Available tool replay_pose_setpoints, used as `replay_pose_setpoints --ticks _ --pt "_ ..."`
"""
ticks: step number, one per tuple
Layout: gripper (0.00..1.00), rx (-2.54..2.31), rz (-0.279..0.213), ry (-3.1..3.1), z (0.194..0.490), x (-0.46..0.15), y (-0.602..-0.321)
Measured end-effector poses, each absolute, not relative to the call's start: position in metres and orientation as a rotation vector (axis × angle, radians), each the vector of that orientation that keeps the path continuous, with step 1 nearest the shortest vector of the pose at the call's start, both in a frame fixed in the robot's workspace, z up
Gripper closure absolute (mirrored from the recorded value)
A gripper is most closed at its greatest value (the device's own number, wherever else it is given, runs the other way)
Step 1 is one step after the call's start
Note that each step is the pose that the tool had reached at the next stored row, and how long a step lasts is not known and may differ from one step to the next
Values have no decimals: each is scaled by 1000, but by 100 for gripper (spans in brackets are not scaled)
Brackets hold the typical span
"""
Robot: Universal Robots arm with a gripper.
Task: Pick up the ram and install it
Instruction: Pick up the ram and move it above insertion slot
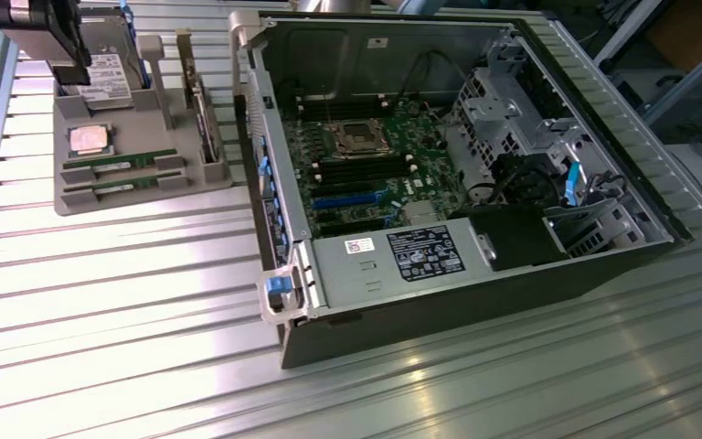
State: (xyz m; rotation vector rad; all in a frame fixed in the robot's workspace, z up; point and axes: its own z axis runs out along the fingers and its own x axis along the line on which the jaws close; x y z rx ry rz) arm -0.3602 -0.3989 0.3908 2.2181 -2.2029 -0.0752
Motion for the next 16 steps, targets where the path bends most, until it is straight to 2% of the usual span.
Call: replay_pose_setpoints --ticks 16 --pt "70 2219 -75 -2202 383 -360 -399"
